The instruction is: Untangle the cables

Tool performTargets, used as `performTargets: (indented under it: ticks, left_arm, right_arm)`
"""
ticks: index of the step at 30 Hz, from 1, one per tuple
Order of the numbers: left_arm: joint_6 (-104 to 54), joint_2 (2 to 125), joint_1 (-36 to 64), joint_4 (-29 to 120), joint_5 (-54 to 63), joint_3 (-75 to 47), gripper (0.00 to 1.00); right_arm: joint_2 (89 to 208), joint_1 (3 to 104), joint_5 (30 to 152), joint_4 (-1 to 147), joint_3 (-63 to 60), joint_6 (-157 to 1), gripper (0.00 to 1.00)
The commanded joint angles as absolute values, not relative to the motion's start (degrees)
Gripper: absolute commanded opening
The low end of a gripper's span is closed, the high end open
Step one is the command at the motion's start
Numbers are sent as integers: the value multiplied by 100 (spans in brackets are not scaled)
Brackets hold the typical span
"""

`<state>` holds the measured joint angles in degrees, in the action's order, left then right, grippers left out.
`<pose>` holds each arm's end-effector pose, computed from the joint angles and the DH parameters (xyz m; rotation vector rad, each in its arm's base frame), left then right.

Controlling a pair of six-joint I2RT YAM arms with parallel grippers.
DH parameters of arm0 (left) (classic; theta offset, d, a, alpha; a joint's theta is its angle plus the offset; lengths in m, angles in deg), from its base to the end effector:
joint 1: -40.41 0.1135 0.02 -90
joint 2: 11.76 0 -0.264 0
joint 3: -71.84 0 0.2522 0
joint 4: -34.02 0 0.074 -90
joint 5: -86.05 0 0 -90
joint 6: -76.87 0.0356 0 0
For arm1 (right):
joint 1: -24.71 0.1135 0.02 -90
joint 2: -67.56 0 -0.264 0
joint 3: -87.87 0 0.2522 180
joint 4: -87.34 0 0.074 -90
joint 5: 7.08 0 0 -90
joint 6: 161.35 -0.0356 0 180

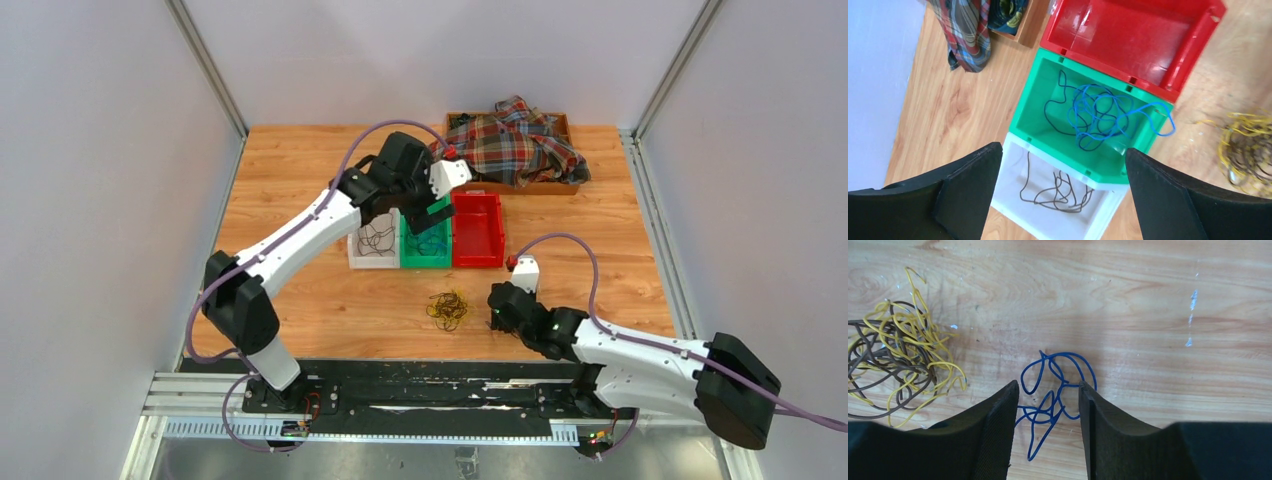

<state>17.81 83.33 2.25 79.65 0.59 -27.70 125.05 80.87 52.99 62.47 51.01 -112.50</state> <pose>0.2949 -0.2353 0.3239 1.3334 1.8638 -0.1561 0.1192 0.1460 0.1725 -0.0497 2.2529 0.2925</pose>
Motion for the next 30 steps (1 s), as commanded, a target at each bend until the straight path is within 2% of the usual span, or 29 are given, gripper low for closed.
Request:
performTargets:
  ticks: [1,5,7,8,9,15,20,23,30]
  left_arm:
    - [1779,7918,261,9522,487,-3396,98]
    - [1776,7551,313,10238,336,-3657,98]
    - [2001,7452,323,10814,296,-3847,98]
    - [2139,7395,329,11153,216,-3913,98]
    - [2198,7312,346,11248,85,-3894,98]
    - [2341,6403,888,11269,166,-3154,98]
    - [2285,6040,1383,11263,328,-2751,98]
    - [2183,5914,1618,11245,483,-2629,98]
    - [1923,5776,1775,11150,387,-2571,98]
  right_arm:
    - [12748,7963,5603,6124,4972,-11427,44]
    - [12980,7888,5925,6152,4890,-11272,31]
    - [12911,7831,6038,6142,4832,-11038,17]
    - [12795,7751,6088,6095,4792,-10963,7]
    - [12692,7667,6134,5993,4742,-10925,1]
    - [11800,7347,6387,5256,4260,-10600,1]
    - [11557,7272,6563,4767,3499,-10281,0]
    - [11775,7223,6684,4667,2960,-10180,0]
    - [13183,7218,6854,4783,1662,-9798,0]
